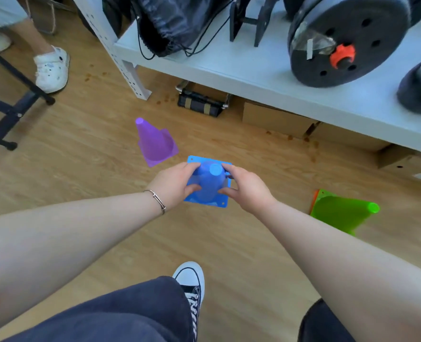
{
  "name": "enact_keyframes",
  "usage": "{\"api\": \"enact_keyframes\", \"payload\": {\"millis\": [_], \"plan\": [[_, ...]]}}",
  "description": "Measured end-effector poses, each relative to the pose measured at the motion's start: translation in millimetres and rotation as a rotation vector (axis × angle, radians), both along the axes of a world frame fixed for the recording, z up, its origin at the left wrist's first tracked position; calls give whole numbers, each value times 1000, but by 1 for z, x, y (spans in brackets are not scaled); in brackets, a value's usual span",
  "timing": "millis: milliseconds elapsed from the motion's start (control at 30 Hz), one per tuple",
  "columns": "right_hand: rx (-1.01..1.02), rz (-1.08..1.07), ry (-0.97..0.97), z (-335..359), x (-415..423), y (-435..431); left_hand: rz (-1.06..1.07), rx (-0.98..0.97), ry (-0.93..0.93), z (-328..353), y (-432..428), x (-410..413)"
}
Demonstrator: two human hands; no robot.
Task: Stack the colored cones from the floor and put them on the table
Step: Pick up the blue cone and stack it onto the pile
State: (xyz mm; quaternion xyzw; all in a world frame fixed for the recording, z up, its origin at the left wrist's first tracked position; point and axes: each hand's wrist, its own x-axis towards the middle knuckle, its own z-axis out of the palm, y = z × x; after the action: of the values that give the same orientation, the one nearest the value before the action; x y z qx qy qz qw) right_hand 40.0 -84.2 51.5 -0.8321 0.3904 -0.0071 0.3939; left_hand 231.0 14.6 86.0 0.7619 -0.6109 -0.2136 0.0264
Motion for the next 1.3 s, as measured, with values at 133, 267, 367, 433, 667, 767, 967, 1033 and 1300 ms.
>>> {"api": "enact_keyframes", "payload": {"millis": [133, 267, 367, 433, 667, 767, 967, 1033, 1300], "plan": [[-38, -68, -6, 26, -43, -21, -28, -66, 7, 23, -28, -38], [-93, -113, 10, 53, -92, -38, -56, -98, 50, 40, -56, -82], [-153, -107, 67, 72, -135, -53, -75, -152, 105, 48, -77, -120], [-184, -93, 110, 87, -163, -63, -76, -189, 171, 52, -88, -146], [-185, -182, 207, 111, -266, -77, -226, -213, 319, 54, -124, -237], [-153, -262, 188, 102, -298, -74, -279, -175, 324, 45, -137, -267], [-68, -353, 174, 56, -329, -71, -298, -84, 321, 9, -148, -300], [-42, -358, 183, 37, -332, -69, -284, -51, 312, -6, -147, -306], [66, -419, 155, -25, -337, -63, -222, 36, 294, -61, -142, -323]]}}
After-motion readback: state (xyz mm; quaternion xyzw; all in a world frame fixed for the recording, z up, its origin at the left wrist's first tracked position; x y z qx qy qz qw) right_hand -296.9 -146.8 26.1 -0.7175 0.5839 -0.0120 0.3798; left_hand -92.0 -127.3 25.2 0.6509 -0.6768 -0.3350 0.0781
